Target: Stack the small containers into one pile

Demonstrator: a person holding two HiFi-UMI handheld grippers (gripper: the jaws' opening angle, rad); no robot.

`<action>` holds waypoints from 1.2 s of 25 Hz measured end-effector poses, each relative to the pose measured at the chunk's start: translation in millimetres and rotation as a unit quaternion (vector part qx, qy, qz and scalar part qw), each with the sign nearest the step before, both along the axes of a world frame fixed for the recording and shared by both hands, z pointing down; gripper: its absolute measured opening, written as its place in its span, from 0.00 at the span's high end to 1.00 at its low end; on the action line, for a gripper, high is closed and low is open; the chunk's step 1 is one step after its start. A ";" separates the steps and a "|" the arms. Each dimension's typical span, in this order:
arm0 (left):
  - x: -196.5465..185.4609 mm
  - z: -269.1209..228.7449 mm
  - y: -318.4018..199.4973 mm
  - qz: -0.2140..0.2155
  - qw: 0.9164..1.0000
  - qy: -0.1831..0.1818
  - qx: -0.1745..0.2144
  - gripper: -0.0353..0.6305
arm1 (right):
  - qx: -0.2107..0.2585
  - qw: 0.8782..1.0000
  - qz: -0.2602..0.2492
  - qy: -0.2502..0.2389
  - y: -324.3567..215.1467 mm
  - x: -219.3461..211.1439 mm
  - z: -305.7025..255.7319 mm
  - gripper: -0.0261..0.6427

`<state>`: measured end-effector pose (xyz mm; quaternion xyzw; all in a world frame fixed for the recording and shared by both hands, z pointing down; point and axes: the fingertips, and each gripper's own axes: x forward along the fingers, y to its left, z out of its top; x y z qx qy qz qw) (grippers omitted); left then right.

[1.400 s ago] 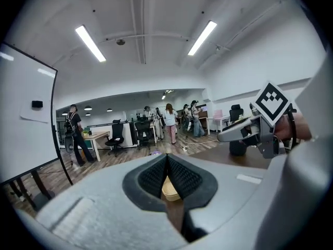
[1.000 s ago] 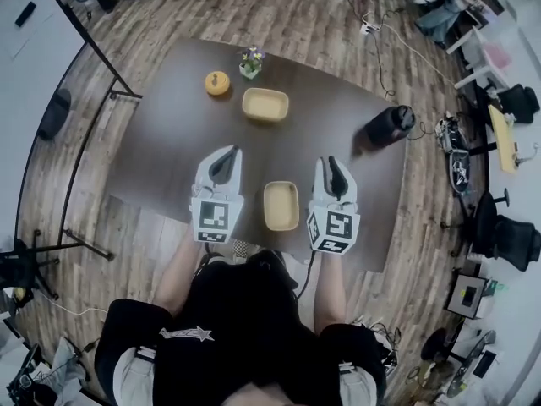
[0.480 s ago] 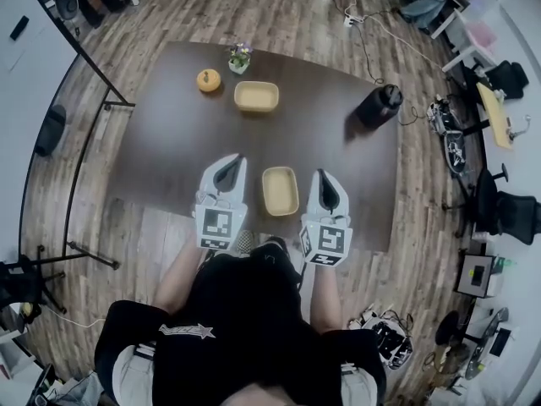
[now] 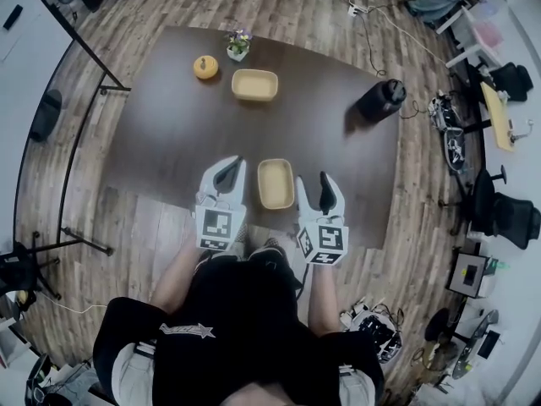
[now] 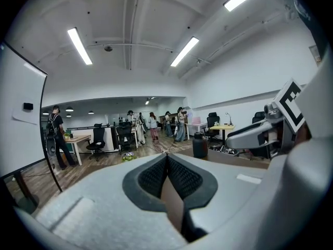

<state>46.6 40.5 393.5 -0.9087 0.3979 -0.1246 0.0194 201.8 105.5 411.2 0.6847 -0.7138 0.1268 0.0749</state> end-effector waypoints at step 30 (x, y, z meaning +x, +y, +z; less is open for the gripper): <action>-19.1 194.7 68.2 -0.084 0.975 -0.071 -0.191 0.93 | -0.245 0.965 -0.071 -0.060 34.5 -5.4 233.8 0.57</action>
